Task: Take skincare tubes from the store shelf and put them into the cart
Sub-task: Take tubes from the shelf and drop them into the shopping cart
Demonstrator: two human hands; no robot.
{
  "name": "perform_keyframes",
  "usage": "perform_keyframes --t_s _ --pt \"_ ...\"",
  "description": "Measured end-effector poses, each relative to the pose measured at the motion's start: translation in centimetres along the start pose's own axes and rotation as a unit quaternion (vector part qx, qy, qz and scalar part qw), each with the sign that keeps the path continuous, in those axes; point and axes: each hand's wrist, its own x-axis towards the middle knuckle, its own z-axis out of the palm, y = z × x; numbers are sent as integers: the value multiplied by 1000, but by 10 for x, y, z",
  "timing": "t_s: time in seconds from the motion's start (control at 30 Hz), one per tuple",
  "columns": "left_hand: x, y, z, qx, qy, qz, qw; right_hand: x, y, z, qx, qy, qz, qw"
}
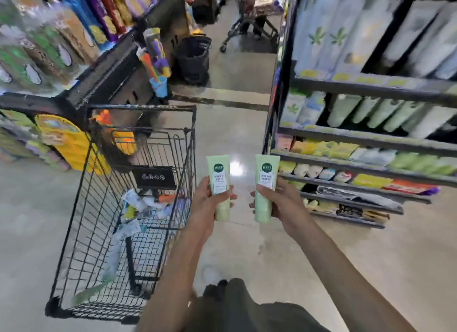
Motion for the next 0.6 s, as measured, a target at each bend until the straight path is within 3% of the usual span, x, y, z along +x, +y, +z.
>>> perform_keyframes --t_s 0.33,0.6 --pt "-18 -48 165 63 -144 -21 987 -78 -4 -156 63 147 -34 987" --pt "3 -71 265 91 -183 -39 978 -85 -18 -242 84 206 -51 974"
